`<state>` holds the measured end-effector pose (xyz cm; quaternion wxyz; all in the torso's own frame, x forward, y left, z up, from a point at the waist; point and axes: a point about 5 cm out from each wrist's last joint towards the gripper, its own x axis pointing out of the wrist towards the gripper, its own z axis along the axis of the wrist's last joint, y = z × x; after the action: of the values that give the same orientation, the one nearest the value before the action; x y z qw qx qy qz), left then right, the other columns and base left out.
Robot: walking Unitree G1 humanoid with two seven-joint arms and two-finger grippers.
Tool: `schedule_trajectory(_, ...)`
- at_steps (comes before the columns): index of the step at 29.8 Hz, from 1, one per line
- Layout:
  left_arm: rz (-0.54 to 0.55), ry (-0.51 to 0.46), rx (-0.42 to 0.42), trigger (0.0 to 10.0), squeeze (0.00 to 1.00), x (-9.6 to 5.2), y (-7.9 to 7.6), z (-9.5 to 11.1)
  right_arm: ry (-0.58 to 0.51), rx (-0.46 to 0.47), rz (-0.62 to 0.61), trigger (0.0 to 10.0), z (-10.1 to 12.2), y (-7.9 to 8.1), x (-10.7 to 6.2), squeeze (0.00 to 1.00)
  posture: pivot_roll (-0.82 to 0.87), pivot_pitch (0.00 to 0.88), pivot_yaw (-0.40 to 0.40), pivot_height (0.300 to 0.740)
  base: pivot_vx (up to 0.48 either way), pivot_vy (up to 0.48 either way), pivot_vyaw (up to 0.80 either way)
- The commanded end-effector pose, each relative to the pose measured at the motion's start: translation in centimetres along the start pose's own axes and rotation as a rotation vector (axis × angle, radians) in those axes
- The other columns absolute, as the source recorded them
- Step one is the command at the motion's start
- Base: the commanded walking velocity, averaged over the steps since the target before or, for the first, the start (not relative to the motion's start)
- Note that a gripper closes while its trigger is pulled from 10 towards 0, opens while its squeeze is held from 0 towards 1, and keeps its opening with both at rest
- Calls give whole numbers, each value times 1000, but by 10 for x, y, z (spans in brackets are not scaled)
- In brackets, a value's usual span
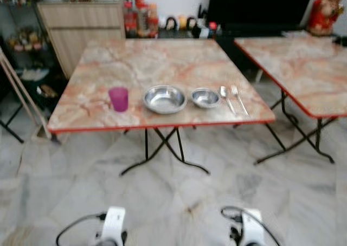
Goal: Setting the table
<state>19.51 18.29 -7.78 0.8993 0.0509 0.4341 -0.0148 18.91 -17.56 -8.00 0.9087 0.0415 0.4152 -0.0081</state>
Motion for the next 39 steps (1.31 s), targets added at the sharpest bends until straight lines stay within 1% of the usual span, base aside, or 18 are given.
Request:
schedule_trajectory(1,-22,-8,-3,10000,0,1,-9,4,12,-1,-36,10000,-5,-13,-3,0,15,0,-36,725,315,0,0)
schedule_trajectory(17,-25,-7,-1,10000,0,2,-10,5,11,5,-40,10000,-4,-14,-3,0,14,0,-35,725,315,0,0)
schedule_trajectory(20,-26,-7,-1,10000,0,2,-10,5,11,0,-40,10000,-4,-14,-3,0,12,0,-35,725,316,0,0)
schedule_trajectory(23,-26,-7,-1,10000,0,2,-10,5,8,-23,-41,10000,-4,-14,-3,0,13,0,-35,725,322,0,0)
schedule_trajectory(25,-27,-6,-1,10000,0,2,-10,5,8,-36,-44,10000,-4,-15,-3,0,13,0,-34,725,324,0,678)
schedule_trajectory(31,-29,-5,0,10000,0,2,-10,5,8,-24,-41,10000,-4,-14,-3,0,12,0,-33,725,328,0,800)
schedule_trajectory(34,-30,-6,1,10000,0,2,-11,5,5,22,-38,10000,-4,-14,-3,0,12,0,-33,725,330,0,0)
schedule_trajectory(36,-30,-6,0,10000,0,2,-11,5,8,1,-38,10000,-4,-14,-3,0,13,0,-34,725,330,0,0)
schedule_trajectory(39,-30,-5,0,10000,0,2,-11,5,10,-4,-37,10000,-4,-14,-3,0,12,0,-33,725,326,0,0)
